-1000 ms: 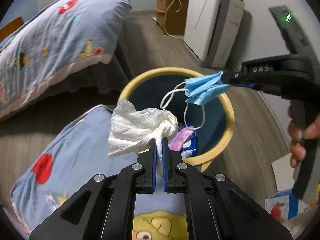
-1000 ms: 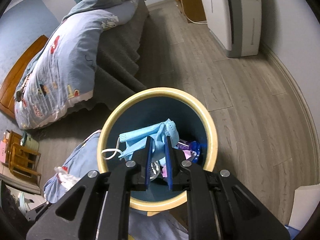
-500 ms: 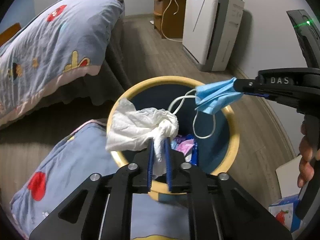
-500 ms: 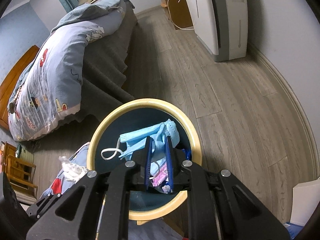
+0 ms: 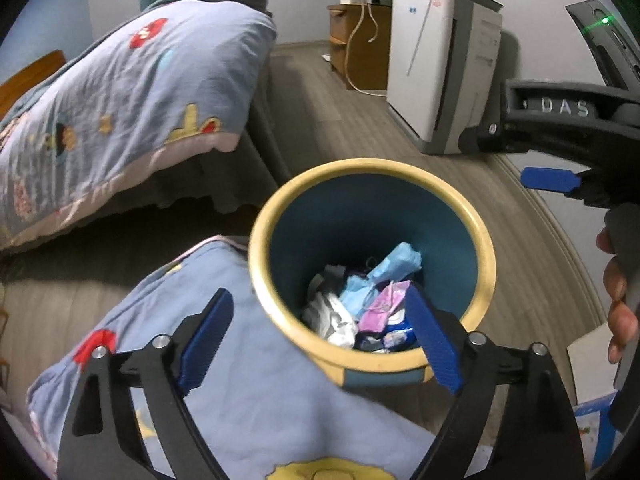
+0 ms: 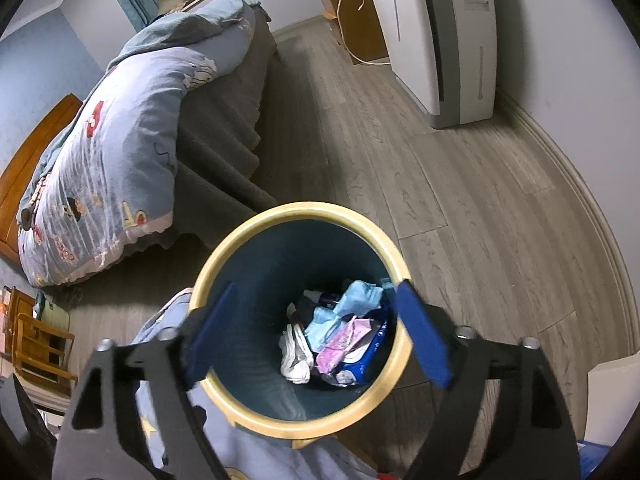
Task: Collect trash
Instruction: 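Open both tools to drop the mask and tissue into the bin, then move both tools back over the last trash on the blanket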
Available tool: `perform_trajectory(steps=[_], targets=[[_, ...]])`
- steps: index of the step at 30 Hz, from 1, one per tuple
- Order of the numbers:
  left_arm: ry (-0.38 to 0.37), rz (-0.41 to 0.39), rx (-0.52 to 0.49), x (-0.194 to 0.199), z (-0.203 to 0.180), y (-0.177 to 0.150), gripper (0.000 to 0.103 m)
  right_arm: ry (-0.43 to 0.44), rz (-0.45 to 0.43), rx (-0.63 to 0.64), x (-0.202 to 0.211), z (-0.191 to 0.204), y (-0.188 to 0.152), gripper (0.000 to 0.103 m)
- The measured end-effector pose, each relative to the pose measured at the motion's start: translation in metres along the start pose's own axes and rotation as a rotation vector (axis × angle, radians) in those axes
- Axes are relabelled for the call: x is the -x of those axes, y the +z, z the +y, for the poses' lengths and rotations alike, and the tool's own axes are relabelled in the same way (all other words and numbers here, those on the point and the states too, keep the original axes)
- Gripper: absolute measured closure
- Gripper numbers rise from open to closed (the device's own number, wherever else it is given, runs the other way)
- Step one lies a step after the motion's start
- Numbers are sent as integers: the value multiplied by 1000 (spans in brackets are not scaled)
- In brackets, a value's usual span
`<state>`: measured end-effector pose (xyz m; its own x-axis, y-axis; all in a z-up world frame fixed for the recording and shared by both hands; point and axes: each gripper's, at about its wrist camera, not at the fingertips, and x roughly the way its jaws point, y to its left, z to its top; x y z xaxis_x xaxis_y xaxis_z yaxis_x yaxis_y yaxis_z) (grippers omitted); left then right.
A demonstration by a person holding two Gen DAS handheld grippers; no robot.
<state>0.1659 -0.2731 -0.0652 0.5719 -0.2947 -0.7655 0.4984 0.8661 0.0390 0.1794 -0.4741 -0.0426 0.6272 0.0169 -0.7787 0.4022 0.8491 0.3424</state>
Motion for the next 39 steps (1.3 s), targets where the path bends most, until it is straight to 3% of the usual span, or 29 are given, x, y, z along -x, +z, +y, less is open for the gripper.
perform_trajectory(steps=[4, 13, 20, 26, 32, 39], targets=[[20, -9, 16, 20, 13, -6, 12, 3, -1, 0, 10, 13, -1, 6], [82, -66, 47, 99, 66, -30, 9, 26, -30, 105, 49, 66, -15, 6], [172, -80, 133, 162, 128, -80, 8, 90, 7, 230, 62, 125, -55, 6], [235, -53, 294, 197, 191, -139, 8, 168, 88, 264, 61, 170, -100, 6], [260, -4, 364, 200, 227, -180, 8, 173, 181, 349, 40, 209, -151, 6], [226, 112, 416, 159, 238, -216, 8, 161, 263, 321, 7, 225, -181, 6]])
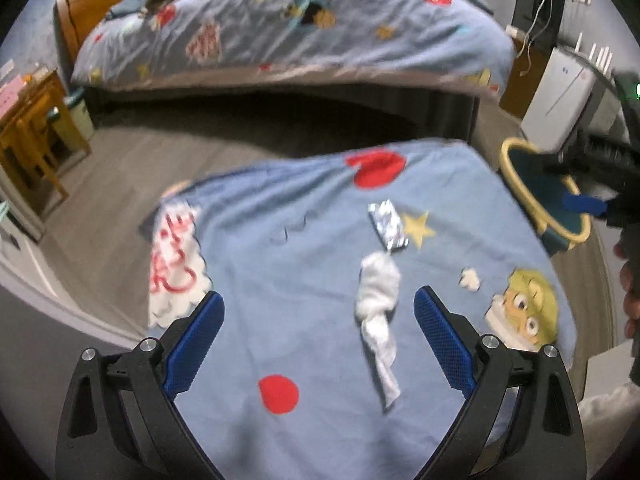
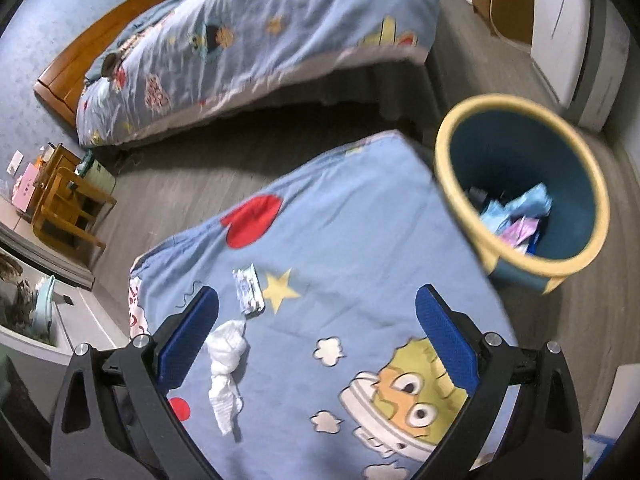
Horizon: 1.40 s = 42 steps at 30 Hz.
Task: Collect trash
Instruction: 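Move both tools back over the last trash on the blanket, then grasp the white tissue with the left tool while the right tool grasps the medicine packet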
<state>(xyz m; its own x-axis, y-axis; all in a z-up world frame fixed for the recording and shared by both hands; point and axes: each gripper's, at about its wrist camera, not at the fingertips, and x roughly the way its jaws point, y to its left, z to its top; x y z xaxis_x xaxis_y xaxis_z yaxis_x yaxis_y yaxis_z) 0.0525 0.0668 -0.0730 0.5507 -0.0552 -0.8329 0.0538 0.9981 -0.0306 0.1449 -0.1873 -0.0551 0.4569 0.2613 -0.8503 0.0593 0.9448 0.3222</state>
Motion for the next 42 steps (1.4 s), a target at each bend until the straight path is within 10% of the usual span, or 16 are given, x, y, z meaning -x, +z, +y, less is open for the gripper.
perform_trajectory(steps=[12, 18, 22, 27, 39, 42], targets=[[-1, 83, -84, -61, -25, -4, 10, -22, 61, 7, -51, 7, 19, 6], [-49, 123, -73, -82, -32, -4, 30, -17, 83, 21, -70, 9, 25, 6], [-125, 170, -66, -95, -36, -7, 72, 5, 93, 34, -80, 12, 27, 6], [-100, 146, -8, -88, -18, -2, 76, 74, 132, 67, -98, 28, 22, 6], [-25, 120, 124, -81, 14, 3, 76, 31, 229, 308, -150, 85, -14, 36], [-30, 118, 117, -82, 14, 3, 76, -38, 209, 404, -149, 91, -18, 65]])
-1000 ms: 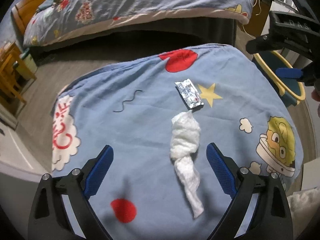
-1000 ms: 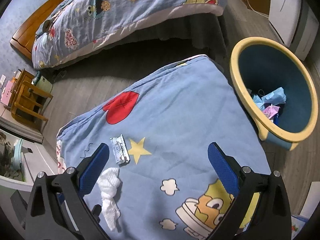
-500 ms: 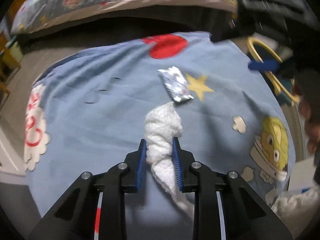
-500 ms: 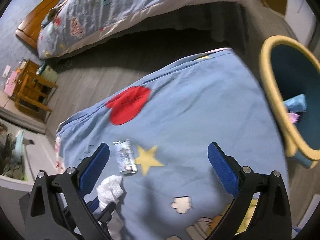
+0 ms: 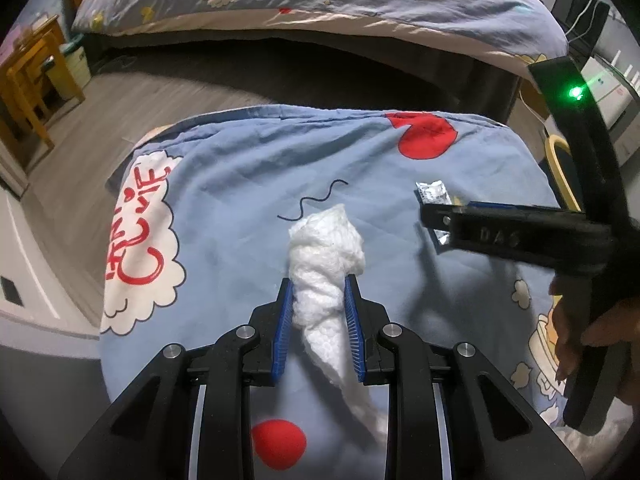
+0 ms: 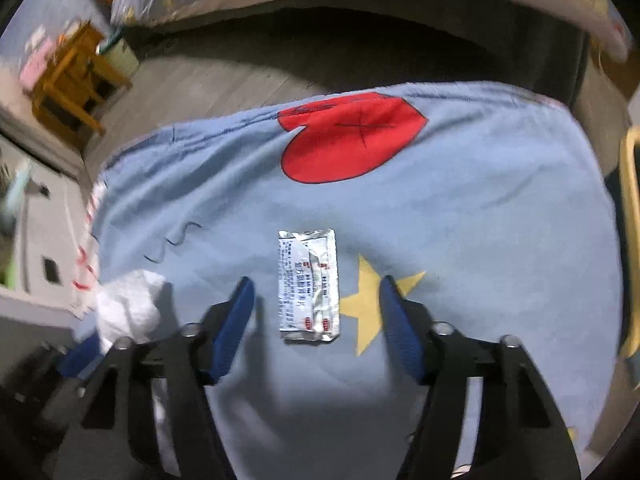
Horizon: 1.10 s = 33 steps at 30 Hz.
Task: Collect trash
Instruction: 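Grasp the white tissue with the left tool while the right tool grasps the medicine packet, then carry the tissue and medicine packet over the bin with both tools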
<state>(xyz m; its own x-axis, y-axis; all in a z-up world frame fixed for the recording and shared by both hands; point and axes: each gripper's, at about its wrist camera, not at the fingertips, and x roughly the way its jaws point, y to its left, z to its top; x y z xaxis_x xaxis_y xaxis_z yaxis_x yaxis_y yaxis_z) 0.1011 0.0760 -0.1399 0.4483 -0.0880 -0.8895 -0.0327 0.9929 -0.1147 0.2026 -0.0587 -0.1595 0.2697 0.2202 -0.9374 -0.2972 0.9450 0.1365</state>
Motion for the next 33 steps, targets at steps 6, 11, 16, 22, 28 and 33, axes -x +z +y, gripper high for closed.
perform_trajectory(steps=[6, 11, 16, 22, 28, 33], targets=[[-5, -12, -33, 5, -15, 5, 76, 32, 1, -76, 23, -30, -7, 75], [-22, -54, -87, 16, -50, 17, 76, 83, -66, -162, 71, -74, -15, 75], [-82, -105, -160, 27, -102, 32, 76, 101, -157, -245, 120, -125, -19, 75], [-146, -120, -245, 24, -173, 44, 76, 50, -215, -324, 147, -189, -33, 75], [-179, -131, -325, 19, -229, 53, 76, 9, -247, -408, 160, -248, -52, 75], [-226, -133, -357, 10, -270, 64, 76, -20, -267, -464, 167, -288, -63, 75]])
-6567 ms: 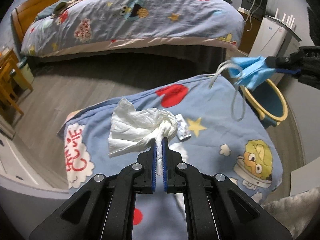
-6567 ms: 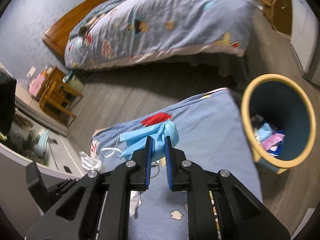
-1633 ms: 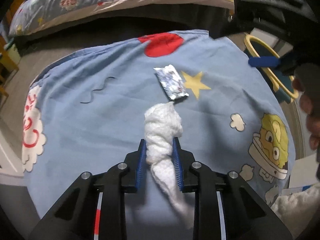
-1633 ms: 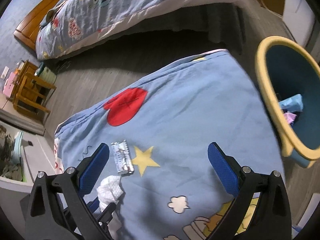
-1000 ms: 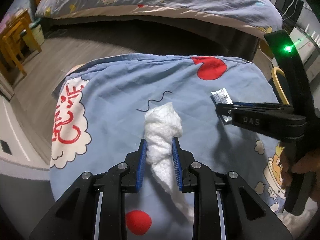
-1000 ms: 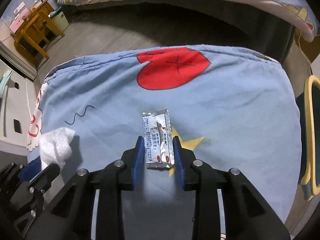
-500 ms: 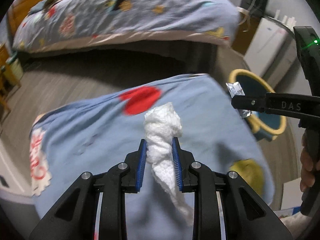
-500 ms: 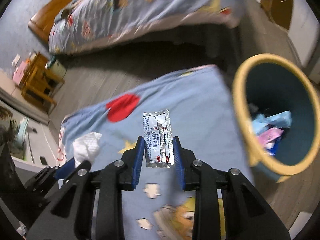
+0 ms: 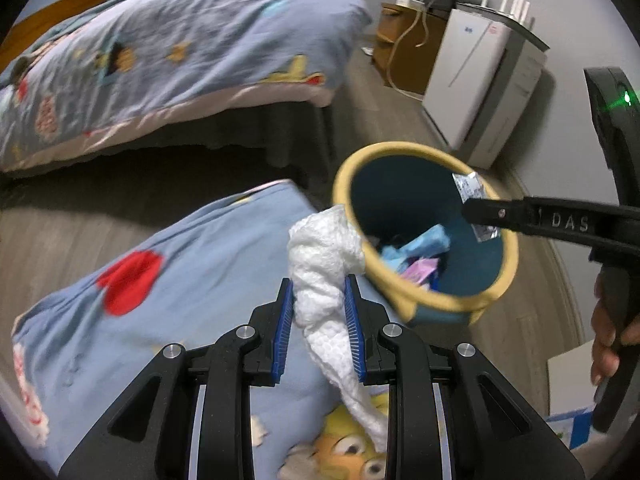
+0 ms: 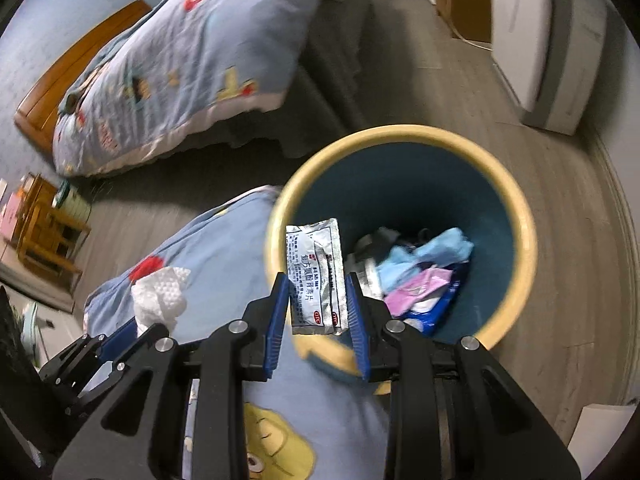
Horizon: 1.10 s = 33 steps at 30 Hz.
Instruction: Collect trash
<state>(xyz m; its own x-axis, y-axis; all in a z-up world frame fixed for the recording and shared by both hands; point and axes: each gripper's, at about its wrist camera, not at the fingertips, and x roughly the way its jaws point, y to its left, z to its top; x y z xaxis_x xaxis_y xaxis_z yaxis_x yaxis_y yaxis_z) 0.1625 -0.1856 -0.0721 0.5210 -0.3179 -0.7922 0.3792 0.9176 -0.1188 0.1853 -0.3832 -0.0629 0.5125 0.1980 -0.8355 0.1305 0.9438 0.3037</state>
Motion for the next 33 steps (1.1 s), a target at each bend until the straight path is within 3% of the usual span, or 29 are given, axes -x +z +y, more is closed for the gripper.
perform_trajectory(steps=[7, 9, 10, 11, 13, 15, 21, 25, 29, 33], targets=[[-105, -27, 16, -36, -32, 35, 76, -9, -56, -134, 9, -57, 18, 73], [-125, -38, 7, -43, -40, 43, 72, 11, -69, -157, 12, -67, 21, 62], [-125, -41, 1, -46, -43, 46, 66, 9, -78, -160, 13, -70, 22, 44], [-127, -39, -2, -48, -45, 48, 59, 1, -87, -162, 15, -74, 21, 37], [-118, -41, 9, -50, -45, 49, 43, -3, -87, -157, 19, -80, 21, 37], [-118, -41, 21, -47, -42, 49, 42, -13, -92, -159, 27, -86, 20, 37], [-76, -49, -62, -13, -43, 43, 36, -20, -117, -117, 65, -81, 9, 37], [-41, -44, -118, 16, -47, 34, 26, -45, -131, -38, 90, -72, -4, 35], [-11, -38, -127, 40, -49, 22, 11, -88, -124, 51, 105, -64, -24, 27], [-1, -44, -76, 62, -47, 8, 8, -118, -123, 86, 112, -61, -37, 17]])
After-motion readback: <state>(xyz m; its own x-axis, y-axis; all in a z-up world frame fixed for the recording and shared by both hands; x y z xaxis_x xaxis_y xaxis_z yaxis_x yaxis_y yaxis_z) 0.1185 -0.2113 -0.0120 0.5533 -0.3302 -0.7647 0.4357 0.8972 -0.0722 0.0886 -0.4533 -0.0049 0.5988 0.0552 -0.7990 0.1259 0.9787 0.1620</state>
